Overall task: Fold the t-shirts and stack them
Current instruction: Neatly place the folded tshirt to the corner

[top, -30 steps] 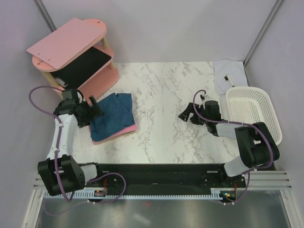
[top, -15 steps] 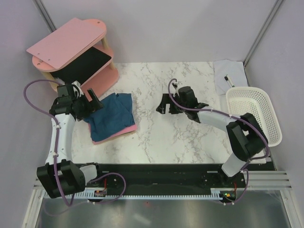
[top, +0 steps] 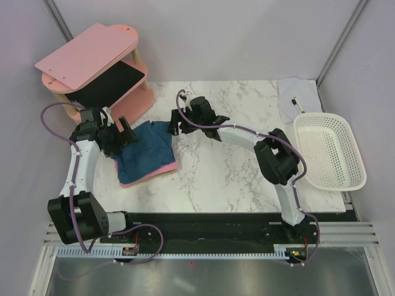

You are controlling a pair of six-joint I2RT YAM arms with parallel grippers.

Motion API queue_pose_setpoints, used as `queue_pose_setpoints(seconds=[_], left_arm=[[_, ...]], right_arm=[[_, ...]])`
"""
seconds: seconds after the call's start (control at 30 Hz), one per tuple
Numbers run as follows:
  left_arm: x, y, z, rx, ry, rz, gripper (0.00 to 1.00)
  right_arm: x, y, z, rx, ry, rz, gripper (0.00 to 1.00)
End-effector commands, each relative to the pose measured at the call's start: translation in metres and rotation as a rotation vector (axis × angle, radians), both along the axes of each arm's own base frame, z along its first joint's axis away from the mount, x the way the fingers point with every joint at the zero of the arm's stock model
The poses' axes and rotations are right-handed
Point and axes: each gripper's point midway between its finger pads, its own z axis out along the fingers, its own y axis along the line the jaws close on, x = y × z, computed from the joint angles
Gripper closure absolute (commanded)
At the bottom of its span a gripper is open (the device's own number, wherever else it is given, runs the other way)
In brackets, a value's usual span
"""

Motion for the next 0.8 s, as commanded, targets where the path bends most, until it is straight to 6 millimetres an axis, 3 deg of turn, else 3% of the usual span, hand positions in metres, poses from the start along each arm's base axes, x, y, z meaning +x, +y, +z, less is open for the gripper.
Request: queue_pose_setpoints(seconds=[0.0,0.37,0.47,0.77], left_arm=[[0.009,0.006,-0.005,0.054,-0.022,-0.031,0.0],[0.001,0.029,-0.037,0.15,0.082,0.055,0.0],[0.003,0.03,-0.037,0.153,0.081,0.059,0.0],[0.008,0.027,-0.024,0.144,0.029,0.047,0.0]], right_arm=[[0.013,0.036,0.043,0.083,-0.084,0.064,0.22],[0.005,0.054,0.099,0.147,-0.186,0.086,0.24],[-0.003,0.07,0.1,0.169,-0.174,0.131,0.25],[-0.025,0.105,0.078,0.168,-0.142,0.208,0.25]])
